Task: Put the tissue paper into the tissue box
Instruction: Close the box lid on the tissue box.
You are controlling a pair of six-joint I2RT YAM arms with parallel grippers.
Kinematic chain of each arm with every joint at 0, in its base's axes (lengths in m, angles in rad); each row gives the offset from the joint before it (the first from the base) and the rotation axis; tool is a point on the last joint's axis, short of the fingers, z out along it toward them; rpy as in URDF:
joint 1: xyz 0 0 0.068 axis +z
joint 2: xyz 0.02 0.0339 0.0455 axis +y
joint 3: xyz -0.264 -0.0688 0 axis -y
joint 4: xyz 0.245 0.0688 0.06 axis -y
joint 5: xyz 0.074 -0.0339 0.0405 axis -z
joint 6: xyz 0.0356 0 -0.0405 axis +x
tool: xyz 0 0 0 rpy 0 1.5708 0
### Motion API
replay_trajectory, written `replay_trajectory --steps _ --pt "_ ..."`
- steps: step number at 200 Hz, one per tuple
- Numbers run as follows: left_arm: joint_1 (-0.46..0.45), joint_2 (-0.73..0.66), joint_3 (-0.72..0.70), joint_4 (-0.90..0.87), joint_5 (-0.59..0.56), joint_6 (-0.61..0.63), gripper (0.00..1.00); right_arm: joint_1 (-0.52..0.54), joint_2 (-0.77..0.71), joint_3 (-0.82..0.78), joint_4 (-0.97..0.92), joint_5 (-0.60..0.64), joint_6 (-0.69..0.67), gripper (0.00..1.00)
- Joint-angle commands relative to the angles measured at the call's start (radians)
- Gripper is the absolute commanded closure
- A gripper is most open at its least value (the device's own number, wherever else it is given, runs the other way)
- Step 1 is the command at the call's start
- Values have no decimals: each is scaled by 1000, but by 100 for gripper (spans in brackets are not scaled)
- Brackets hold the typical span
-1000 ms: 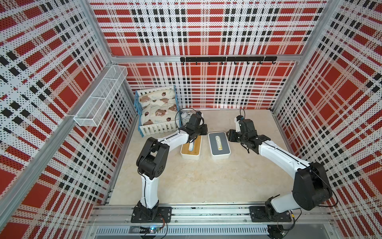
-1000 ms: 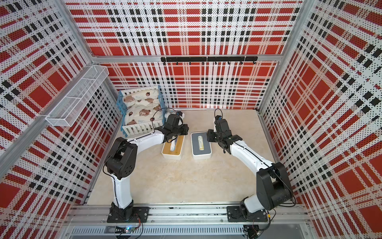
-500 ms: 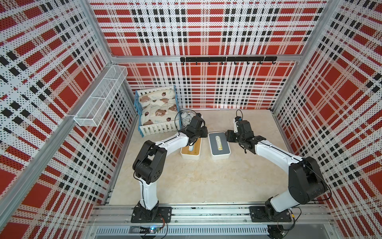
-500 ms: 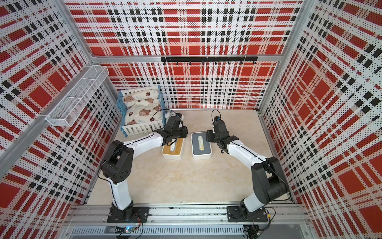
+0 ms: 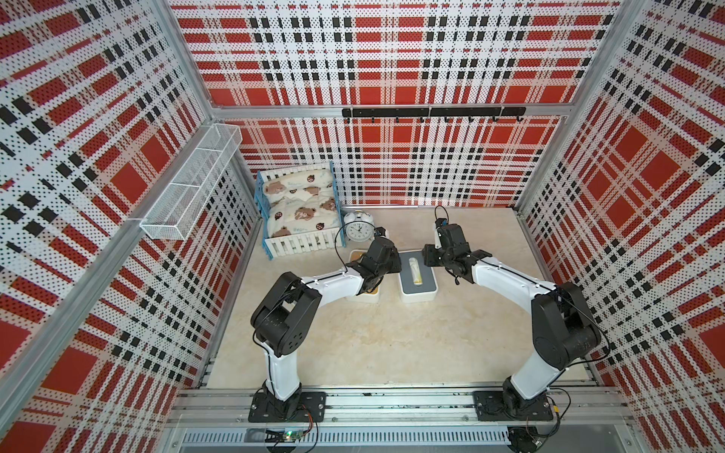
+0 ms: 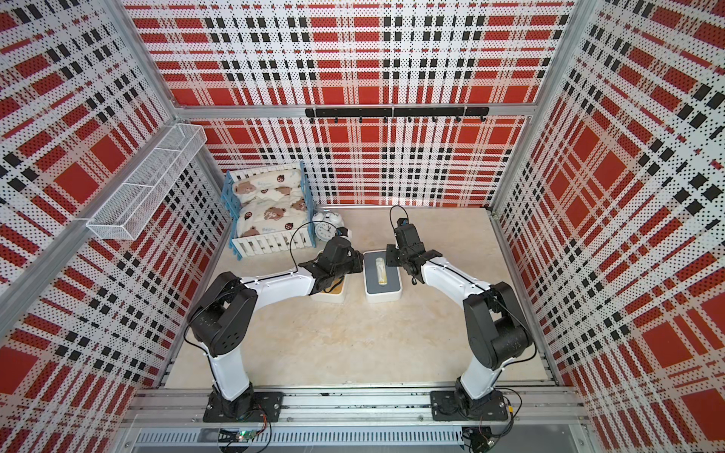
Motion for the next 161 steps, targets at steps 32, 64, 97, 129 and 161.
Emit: replay_trajectory --steps 32,64,97,129,161 --pt "51 48 -68 222 164 -115 80 3 -53 -4 -112 -28 -3 56" --pt "56 53 -68 223 170 -111 80 3 -38 1 -152 -33 -4 57" --pt "55 84 -54 223 186 -117 80 3 -8 8 -154 -70 3 58" --pt "52 118 -28 215 206 -121 80 3 7 8 -152 -72 7 58" --pt "56 138 -14 202 214 -123 80 2 33 31 -190 -78 -1 58"
